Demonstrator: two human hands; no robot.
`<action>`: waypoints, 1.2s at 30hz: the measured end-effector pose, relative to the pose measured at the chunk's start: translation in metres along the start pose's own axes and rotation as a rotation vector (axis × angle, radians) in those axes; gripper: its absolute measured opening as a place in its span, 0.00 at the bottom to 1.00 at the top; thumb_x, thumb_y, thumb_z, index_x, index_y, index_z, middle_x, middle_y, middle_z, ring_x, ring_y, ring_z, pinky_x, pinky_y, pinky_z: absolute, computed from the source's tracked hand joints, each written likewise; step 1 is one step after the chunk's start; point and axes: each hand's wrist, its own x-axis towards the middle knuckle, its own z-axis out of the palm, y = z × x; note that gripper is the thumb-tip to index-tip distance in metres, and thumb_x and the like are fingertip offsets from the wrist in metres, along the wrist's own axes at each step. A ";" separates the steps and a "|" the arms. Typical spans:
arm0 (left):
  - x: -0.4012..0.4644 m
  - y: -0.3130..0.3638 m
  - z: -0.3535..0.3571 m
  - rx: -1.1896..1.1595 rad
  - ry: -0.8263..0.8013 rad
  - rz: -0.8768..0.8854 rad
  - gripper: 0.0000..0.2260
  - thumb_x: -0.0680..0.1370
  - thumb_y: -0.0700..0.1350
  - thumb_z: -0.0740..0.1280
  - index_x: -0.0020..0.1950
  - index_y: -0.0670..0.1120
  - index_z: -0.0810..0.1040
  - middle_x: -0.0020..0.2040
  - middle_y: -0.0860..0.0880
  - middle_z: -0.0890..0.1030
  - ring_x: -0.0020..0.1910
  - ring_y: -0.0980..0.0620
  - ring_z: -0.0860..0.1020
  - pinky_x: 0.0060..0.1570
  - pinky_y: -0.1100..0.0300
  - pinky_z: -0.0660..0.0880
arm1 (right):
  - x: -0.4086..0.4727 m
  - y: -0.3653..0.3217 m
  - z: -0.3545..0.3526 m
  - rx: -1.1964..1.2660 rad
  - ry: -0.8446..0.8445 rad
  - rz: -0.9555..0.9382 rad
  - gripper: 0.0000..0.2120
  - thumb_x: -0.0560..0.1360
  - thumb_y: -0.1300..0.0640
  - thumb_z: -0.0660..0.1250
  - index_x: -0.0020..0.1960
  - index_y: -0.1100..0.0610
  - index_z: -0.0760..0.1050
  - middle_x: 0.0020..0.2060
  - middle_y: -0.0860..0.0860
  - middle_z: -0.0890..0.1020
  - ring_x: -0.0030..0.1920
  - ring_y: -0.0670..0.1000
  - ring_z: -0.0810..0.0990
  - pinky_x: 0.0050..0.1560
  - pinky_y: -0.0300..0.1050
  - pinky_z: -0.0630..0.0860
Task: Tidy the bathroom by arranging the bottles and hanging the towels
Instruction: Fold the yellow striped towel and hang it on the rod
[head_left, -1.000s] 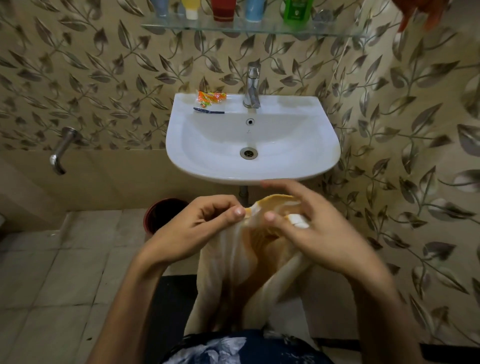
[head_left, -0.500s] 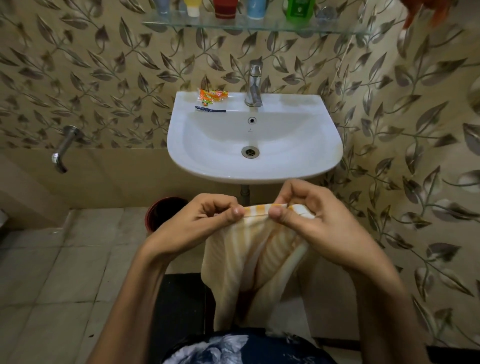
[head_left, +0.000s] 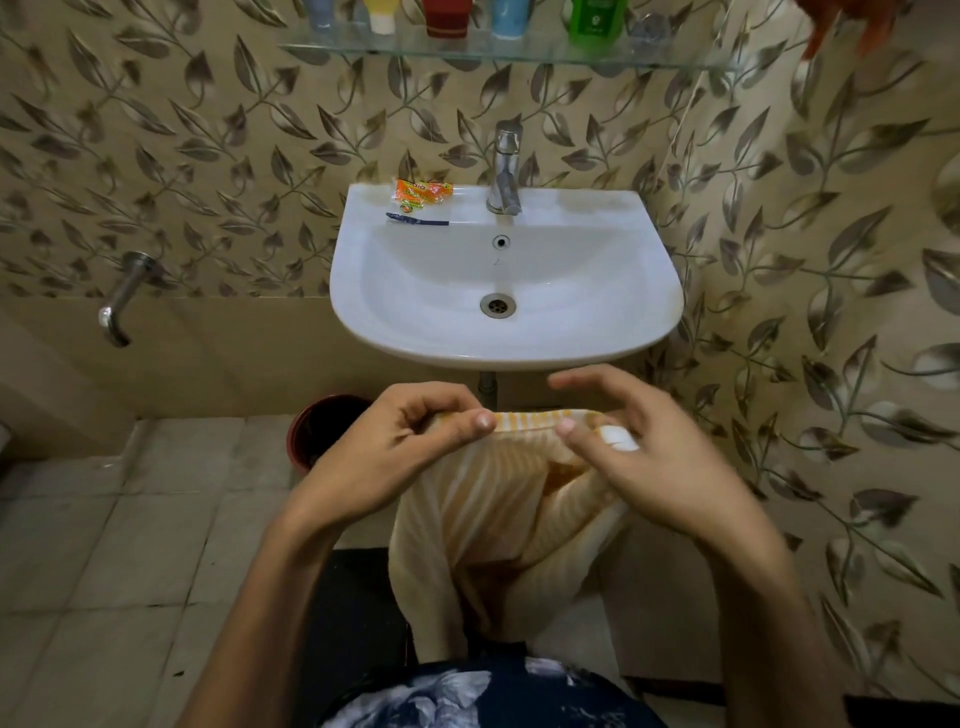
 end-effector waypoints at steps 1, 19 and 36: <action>0.002 0.002 0.004 0.017 -0.018 0.012 0.11 0.75 0.54 0.64 0.41 0.50 0.81 0.34 0.49 0.78 0.36 0.58 0.74 0.36 0.67 0.69 | 0.000 -0.004 0.008 -0.007 -0.069 -0.040 0.13 0.73 0.43 0.65 0.57 0.37 0.74 0.52 0.37 0.80 0.53 0.41 0.79 0.55 0.52 0.77; -0.014 -0.003 -0.016 0.006 0.045 0.028 0.17 0.77 0.57 0.62 0.33 0.47 0.73 0.31 0.54 0.69 0.31 0.60 0.68 0.32 0.71 0.64 | -0.004 -0.001 -0.025 0.206 0.154 -0.046 0.06 0.73 0.54 0.68 0.38 0.53 0.78 0.30 0.43 0.80 0.34 0.41 0.76 0.36 0.32 0.71; -0.009 -0.002 0.001 0.030 -0.022 0.002 0.17 0.77 0.56 0.61 0.33 0.47 0.74 0.30 0.51 0.68 0.31 0.55 0.67 0.31 0.66 0.62 | -0.003 -0.007 0.016 0.031 -0.076 -0.121 0.08 0.72 0.46 0.68 0.39 0.48 0.73 0.27 0.43 0.75 0.30 0.42 0.69 0.35 0.44 0.67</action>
